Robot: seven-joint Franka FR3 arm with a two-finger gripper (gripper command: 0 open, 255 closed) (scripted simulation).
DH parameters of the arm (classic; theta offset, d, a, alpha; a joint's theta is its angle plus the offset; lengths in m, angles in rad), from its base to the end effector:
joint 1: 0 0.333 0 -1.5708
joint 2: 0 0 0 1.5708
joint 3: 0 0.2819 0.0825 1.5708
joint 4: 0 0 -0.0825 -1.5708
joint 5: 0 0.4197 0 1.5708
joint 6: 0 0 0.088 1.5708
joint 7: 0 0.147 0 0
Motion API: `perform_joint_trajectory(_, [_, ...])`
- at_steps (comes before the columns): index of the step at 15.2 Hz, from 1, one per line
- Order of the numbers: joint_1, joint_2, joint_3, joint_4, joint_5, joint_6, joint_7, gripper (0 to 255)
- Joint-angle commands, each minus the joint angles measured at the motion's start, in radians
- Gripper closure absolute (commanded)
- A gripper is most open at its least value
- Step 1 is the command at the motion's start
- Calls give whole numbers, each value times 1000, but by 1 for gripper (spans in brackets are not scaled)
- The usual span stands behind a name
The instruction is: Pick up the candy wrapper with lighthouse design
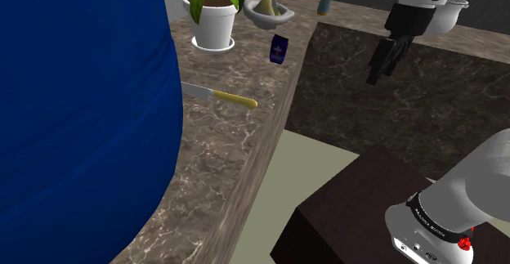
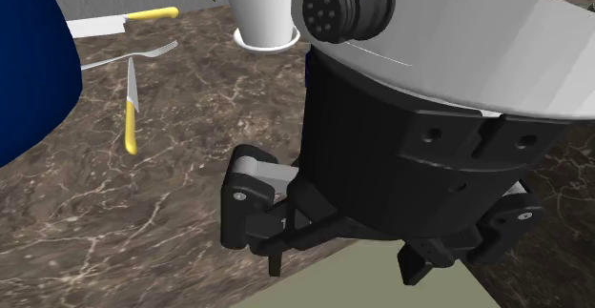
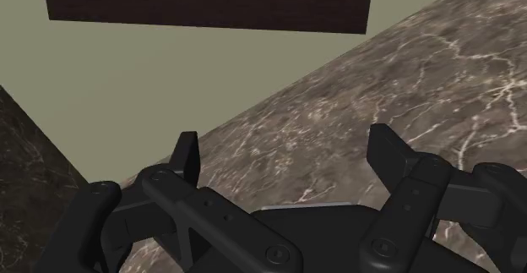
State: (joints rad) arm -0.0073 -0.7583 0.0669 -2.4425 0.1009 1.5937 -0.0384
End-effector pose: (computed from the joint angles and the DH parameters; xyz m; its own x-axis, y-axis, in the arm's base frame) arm 0.3658 0.0362 0.4740 0.9933 0.0729 -0.0893 0.0679 -0.9960 -0.0577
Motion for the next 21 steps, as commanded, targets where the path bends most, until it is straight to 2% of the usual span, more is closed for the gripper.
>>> perform_joint_trajectory(1, [0,0,0,0,0,0,0,0])
perform_joint_trajectory(11, [2,380,0,259,-25,169,-73,0])
perform_joint_trajectory(21, [11,749,11,637,-52,209,-123,0])
